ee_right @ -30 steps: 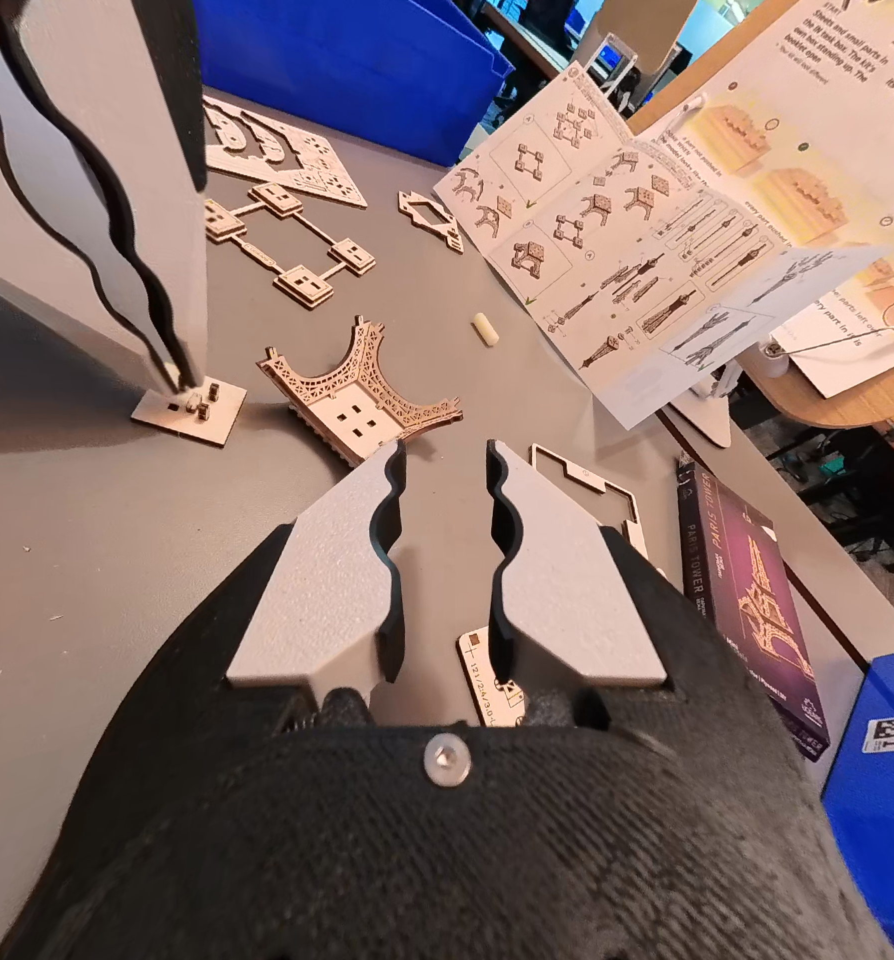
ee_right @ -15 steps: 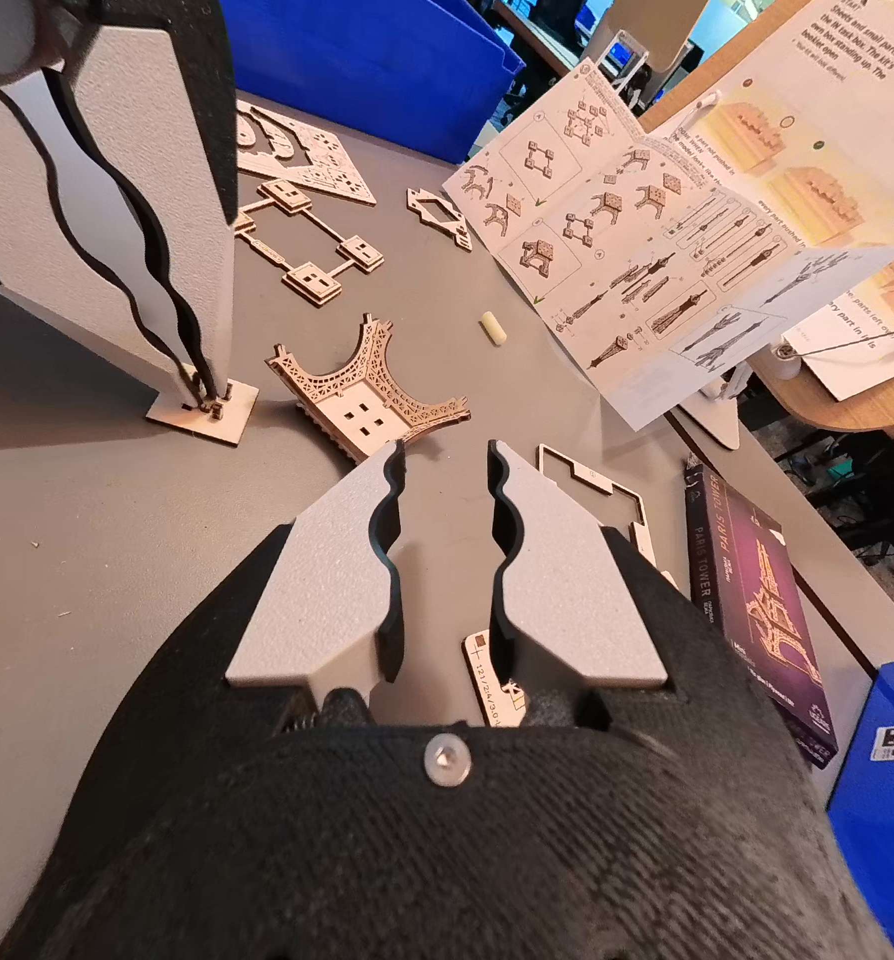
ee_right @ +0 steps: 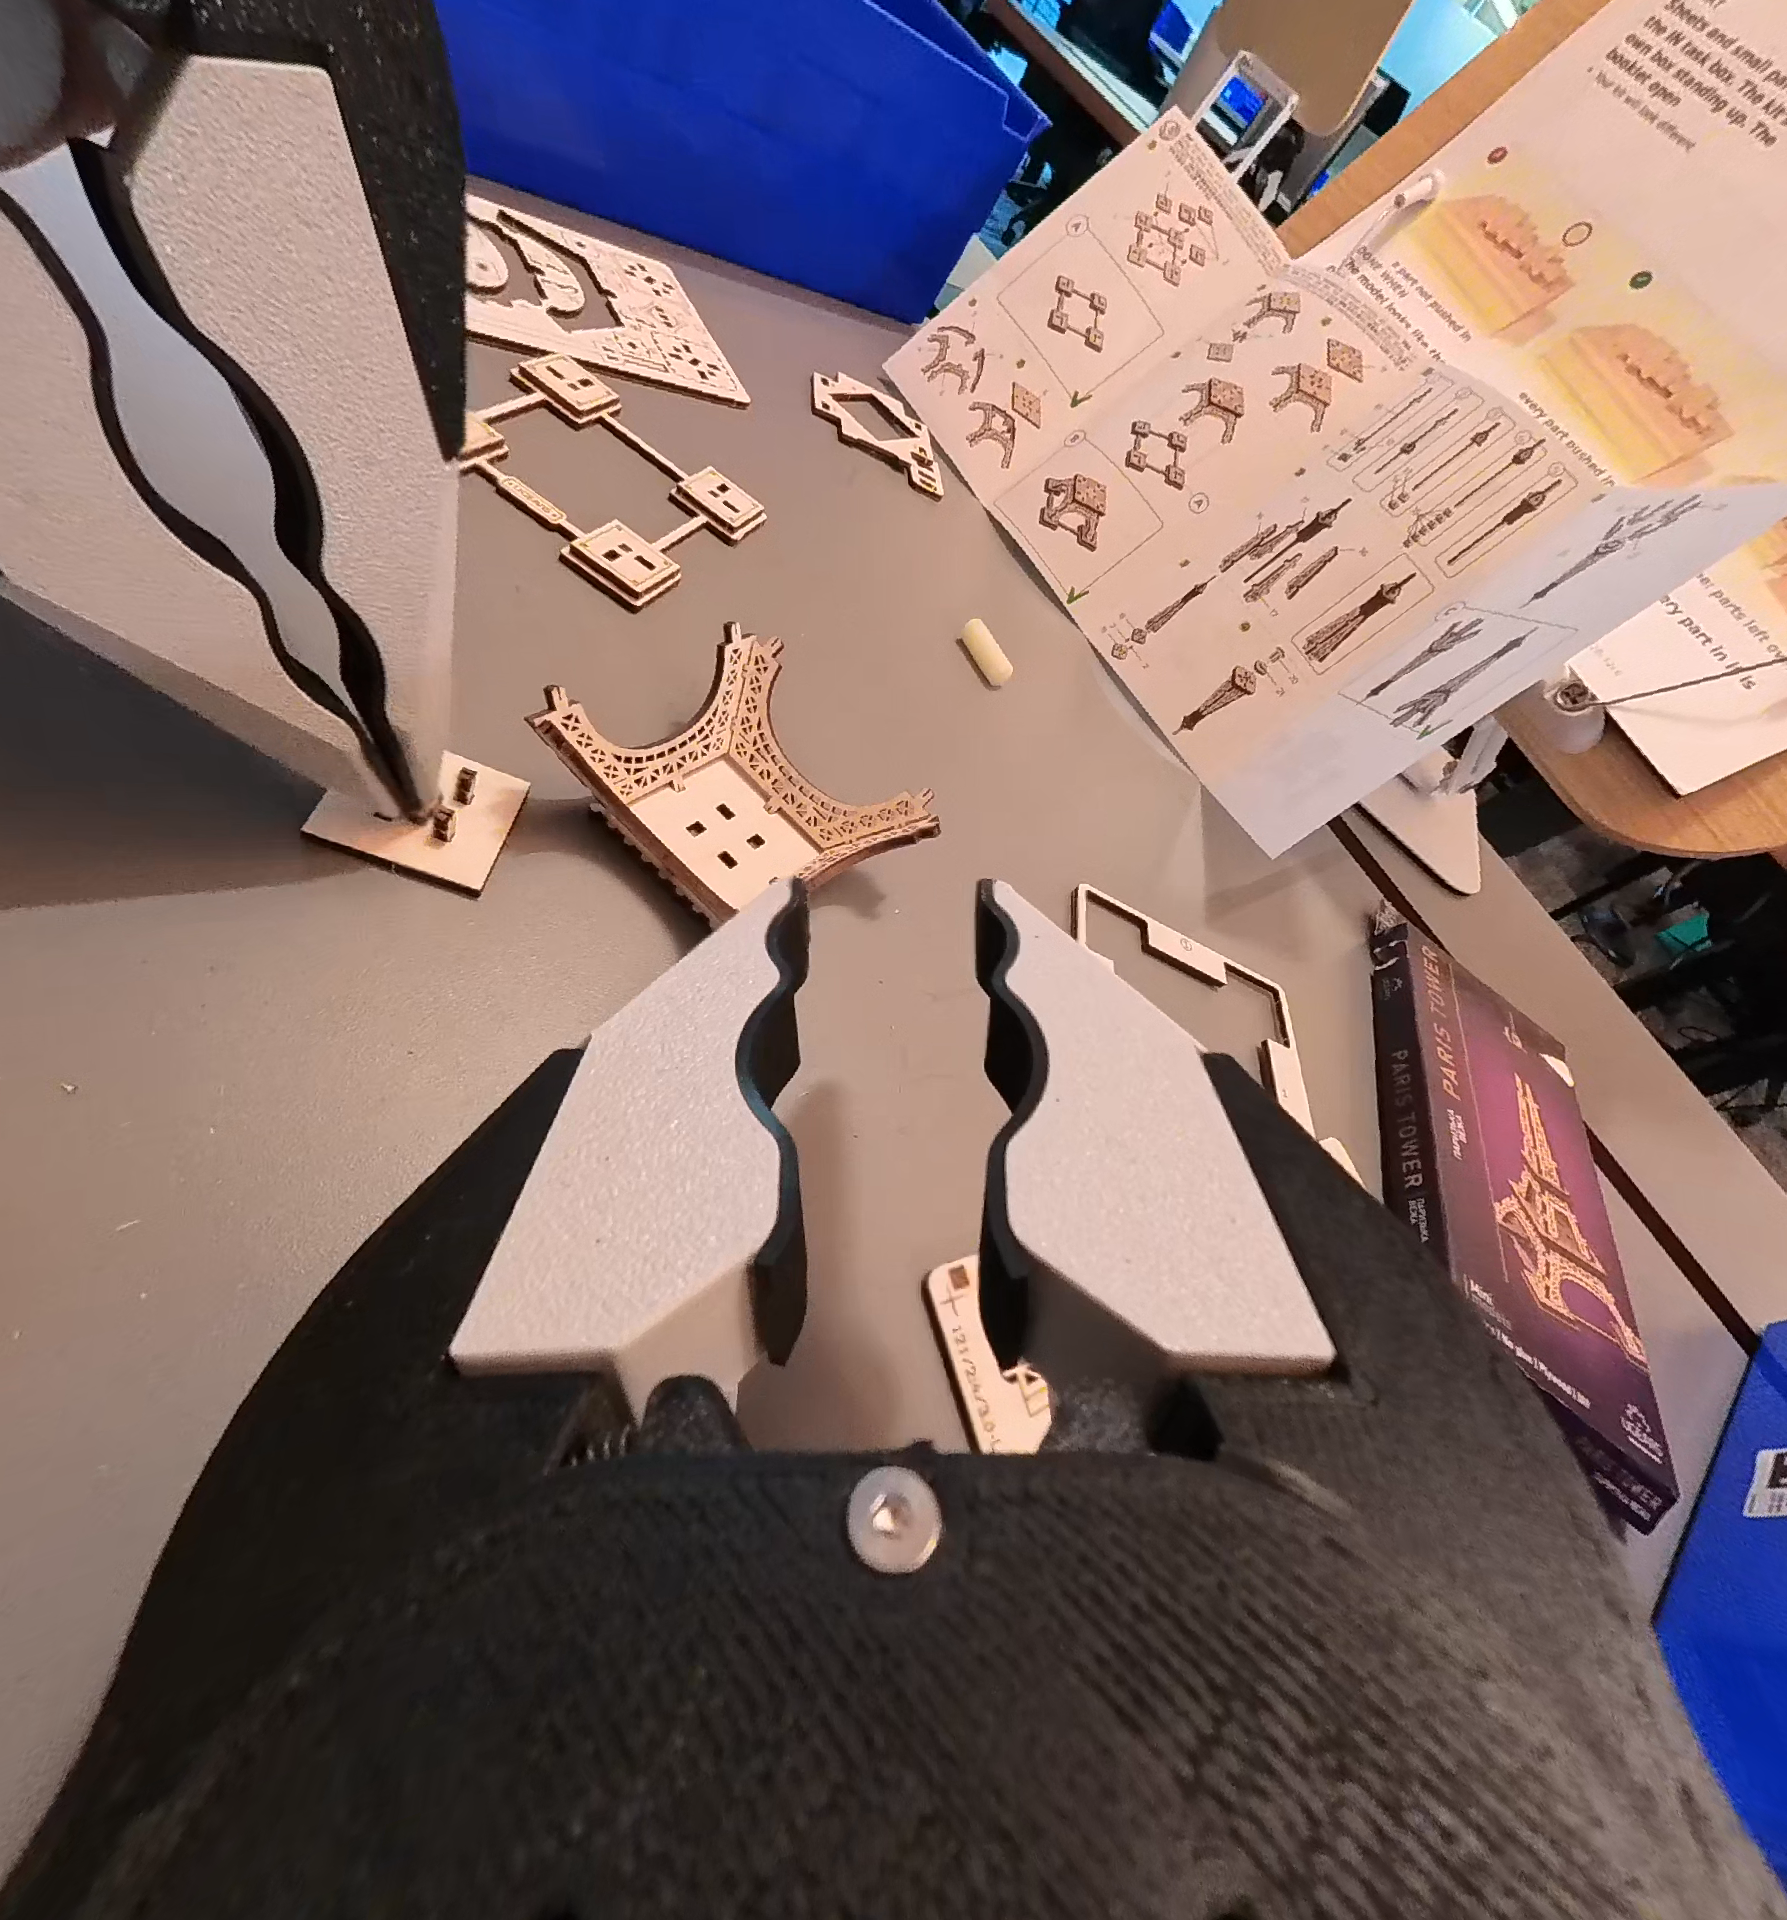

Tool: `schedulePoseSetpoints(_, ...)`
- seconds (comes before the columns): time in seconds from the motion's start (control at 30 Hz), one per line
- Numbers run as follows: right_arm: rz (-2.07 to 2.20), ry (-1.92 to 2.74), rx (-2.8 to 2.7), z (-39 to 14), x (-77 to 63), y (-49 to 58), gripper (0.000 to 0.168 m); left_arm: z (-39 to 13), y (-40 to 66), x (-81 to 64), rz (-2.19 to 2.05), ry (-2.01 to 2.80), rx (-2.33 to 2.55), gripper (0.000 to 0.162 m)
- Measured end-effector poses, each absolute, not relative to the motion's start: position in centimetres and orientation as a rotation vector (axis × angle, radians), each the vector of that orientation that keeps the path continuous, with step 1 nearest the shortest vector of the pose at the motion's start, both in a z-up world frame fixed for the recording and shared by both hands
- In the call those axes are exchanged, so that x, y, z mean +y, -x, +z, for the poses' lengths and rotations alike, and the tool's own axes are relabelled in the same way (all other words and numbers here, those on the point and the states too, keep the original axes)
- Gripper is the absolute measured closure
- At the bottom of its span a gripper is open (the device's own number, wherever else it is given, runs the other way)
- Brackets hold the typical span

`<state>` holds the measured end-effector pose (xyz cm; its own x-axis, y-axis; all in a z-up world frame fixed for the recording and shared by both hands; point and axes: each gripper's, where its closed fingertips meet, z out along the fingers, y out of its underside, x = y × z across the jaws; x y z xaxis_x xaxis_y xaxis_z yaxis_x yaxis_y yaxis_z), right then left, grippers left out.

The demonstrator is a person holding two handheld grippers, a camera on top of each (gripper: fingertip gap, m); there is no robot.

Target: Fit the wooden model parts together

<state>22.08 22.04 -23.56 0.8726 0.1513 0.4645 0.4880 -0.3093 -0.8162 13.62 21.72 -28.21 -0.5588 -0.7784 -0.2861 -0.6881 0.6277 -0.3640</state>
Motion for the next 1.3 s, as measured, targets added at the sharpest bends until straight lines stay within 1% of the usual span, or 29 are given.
schedulePoseSetpoints(0.03,-0.362,1.879,-0.474,-23.56,22.03,-22.12,0.139,-28.22,-13.63,21.73,-0.294,1.162,2.430,0.162)
schedulePoseSetpoints(0.27,-0.365,1.879,-0.473,-23.53,22.01,-22.20,0.139,-27.76,-13.53,21.65,-0.311,1.171,2.407,0.162)
schedulePoseSetpoints(0.47,-0.365,1.880,-0.472,-23.53,22.01,-22.23,0.139,-27.96,-13.62,21.71,-0.277,1.166,2.416,0.159)
schedulePoseSetpoints(1.2,-0.365,1.882,-0.451,-23.44,21.89,-22.64,0.138,-27.59,-13.45,21.39,-0.323,1.211,2.387,0.162)
schedulePoseSetpoints(1.3,-0.368,1.885,-0.454,-23.49,21.90,-22.62,0.138,-27.71,-13.61,21.47,-0.314,1.213,2.376,0.157)
